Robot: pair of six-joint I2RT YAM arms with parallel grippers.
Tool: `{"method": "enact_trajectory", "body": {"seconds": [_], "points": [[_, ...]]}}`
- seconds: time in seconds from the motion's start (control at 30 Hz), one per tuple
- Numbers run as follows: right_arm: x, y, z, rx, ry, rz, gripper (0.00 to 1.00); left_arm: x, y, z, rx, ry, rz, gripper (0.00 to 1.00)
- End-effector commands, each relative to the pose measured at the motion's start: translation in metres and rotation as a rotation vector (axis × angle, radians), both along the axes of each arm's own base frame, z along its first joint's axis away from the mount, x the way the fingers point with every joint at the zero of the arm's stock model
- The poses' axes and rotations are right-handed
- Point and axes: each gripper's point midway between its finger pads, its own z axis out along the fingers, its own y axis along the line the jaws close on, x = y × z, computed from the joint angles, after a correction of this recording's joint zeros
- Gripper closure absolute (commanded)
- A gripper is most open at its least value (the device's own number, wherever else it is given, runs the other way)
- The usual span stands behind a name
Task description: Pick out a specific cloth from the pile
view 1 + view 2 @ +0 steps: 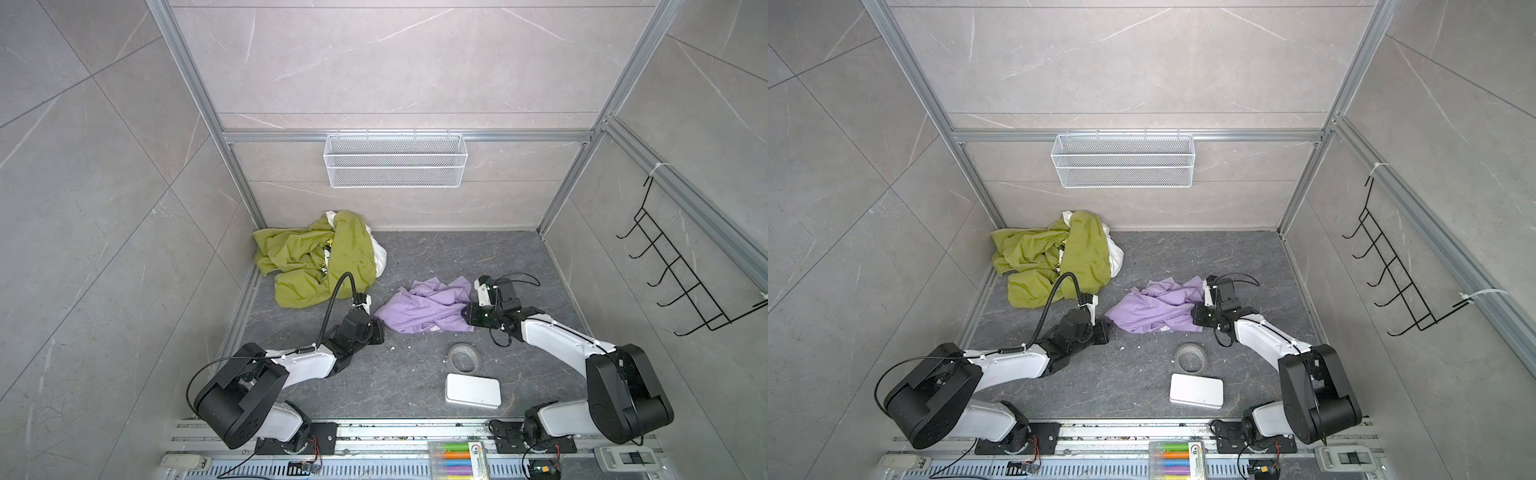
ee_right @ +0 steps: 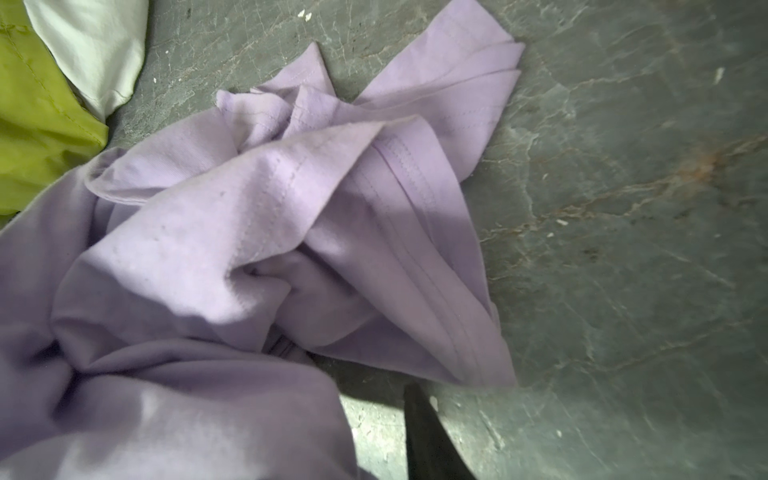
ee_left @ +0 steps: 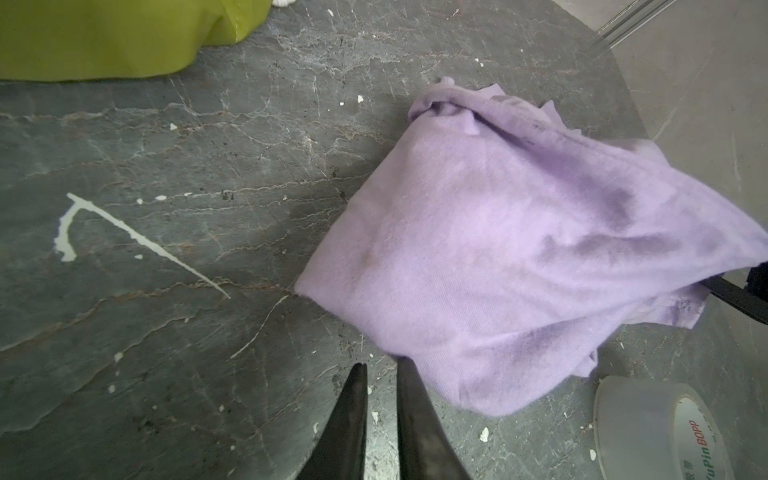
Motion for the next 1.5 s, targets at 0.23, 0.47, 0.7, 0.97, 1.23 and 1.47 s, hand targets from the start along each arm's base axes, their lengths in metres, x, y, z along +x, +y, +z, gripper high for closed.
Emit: {"method": "enact_trajectory", "body": {"seconds": [0.23, 0.47, 0.7, 0.97, 1.23, 1.47], "points": [[-0.001, -0.018, 0.053, -0.063, -0.125, -0.038, 0.59, 0.004, 0.011, 0.049, 0.030, -0.125, 0.003, 0.69], [-0.004, -0.049, 0.102, -0.167, -0.313, -0.132, 0.52, -0.007, 0.042, 0.083, 0.088, -0.189, 0.071, 0.43], [-0.005, -0.080, 0.138, -0.228, -0.523, -0.280, 0.42, -0.012, 0.077, 0.100, 0.204, -0.205, 0.178, 0.35], [-0.013, -0.082, 0.134, -0.213, -0.438, -0.300, 0.22, -0.021, 0.086, 0.121, 0.205, -0.253, 0.169, 0.35], [-0.061, -0.052, 0.123, -0.102, -0.100, -0.154, 0.12, -0.034, 0.095, 0.128, 0.214, -0.262, 0.157, 0.35], [-0.028, -0.107, 0.149, -0.357, -0.386, -0.353, 0.00, -0.019, 0.134, 0.114, 0.433, -0.269, 0.335, 0.33]]}}
